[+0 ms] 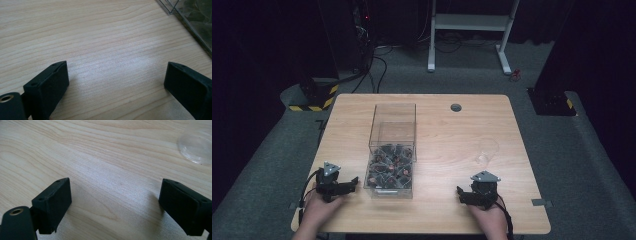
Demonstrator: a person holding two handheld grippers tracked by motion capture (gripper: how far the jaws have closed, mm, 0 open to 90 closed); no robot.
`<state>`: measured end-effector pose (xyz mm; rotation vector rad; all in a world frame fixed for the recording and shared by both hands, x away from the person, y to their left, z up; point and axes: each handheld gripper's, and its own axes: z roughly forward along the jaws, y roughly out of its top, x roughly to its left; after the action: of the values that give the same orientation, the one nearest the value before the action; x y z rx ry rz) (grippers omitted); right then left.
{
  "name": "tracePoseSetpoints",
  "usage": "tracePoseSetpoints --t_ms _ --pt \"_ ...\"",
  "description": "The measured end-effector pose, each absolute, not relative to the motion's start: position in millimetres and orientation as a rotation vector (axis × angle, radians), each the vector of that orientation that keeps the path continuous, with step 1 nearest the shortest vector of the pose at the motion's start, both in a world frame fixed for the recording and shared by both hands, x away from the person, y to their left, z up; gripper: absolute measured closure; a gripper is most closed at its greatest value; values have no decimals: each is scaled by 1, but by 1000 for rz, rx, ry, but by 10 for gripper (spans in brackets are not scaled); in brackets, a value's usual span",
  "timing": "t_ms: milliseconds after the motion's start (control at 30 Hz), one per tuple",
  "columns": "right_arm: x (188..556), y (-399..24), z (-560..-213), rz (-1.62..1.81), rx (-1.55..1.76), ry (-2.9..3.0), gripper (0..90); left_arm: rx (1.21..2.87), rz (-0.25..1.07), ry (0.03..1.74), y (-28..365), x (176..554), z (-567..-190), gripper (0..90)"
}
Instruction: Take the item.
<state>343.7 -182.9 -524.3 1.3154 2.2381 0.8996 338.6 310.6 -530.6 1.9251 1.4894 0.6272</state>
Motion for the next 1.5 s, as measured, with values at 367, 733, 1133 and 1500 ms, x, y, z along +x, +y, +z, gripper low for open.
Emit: tracePoseSetpoints --t_ms 367,733,1133,1500 --pt "340 -180 -517 957 1278 2235 123 1925 627 1490 311 339 -531 59" --pt "336 -178 -513 1016 1251 2231 138 1925 627 1490 311 339 -531 59" --pt "334 -173 -510 1043 1228 2235 140 1925 627 1489 311 339 -531 59" --pt "332 -168 -508 1079 1203 2243 139 1925 627 1489 311 339 -531 59"
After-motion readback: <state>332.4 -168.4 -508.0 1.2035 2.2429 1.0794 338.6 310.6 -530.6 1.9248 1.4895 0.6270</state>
